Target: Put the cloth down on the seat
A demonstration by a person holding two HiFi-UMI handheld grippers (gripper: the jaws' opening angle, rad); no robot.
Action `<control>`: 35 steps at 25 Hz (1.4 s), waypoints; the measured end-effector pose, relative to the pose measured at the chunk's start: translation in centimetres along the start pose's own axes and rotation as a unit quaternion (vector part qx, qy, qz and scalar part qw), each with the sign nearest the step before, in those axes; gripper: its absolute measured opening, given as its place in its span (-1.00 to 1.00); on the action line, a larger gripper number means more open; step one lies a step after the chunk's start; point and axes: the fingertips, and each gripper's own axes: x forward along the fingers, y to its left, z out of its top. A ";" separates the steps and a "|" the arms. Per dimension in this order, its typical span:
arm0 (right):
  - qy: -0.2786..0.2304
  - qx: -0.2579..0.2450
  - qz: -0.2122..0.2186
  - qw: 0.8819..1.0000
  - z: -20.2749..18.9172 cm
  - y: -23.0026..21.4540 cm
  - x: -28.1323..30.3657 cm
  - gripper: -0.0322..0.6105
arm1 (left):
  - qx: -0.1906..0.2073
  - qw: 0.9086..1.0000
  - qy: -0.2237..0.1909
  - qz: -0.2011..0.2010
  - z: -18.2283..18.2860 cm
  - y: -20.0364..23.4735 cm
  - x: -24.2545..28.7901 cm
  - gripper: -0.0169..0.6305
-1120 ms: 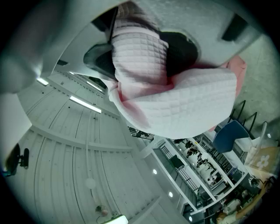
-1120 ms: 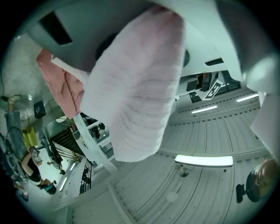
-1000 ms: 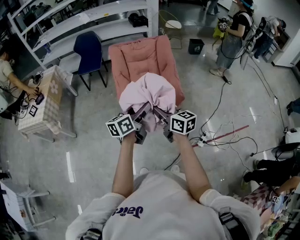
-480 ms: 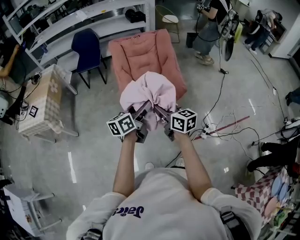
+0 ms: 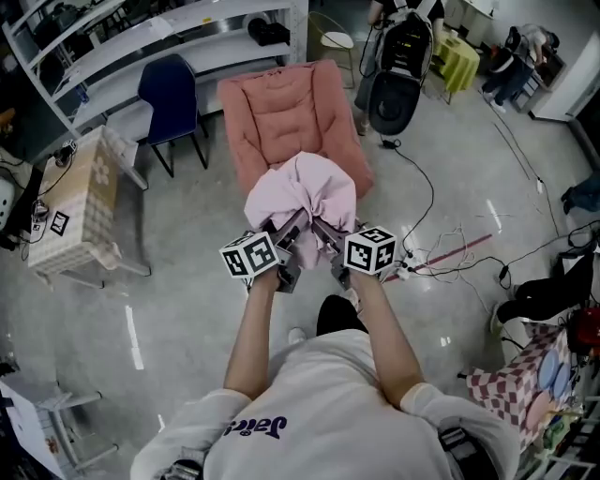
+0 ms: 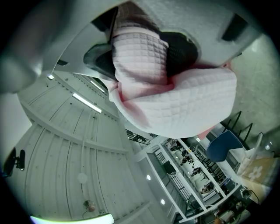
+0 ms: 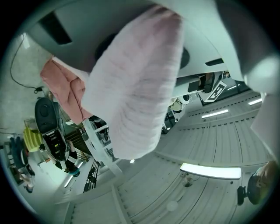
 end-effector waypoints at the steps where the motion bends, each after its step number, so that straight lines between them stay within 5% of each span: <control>1: 0.004 0.001 0.001 1.000 -0.1 -0.2 0.3 -0.59 | -0.003 1.000 -0.001 0.003 0.0 0.3 0.1 -0.10; 9: 0.011 0.002 0.021 1.000 2.5 -4.4 5.3 -0.59 | 0.003 0.999 -0.020 0.024 3.5 4.0 4.4 -0.10; 25: 0.018 0.011 0.054 0.998 15.4 -22.5 13.7 -0.59 | 0.012 0.997 -0.045 0.063 12.9 8.9 25.2 -0.09; 35: 0.061 0.044 0.072 0.995 14.5 -30.3 17.1 -0.59 | -0.005 0.991 -0.042 0.124 11.8 14.1 31.6 -0.10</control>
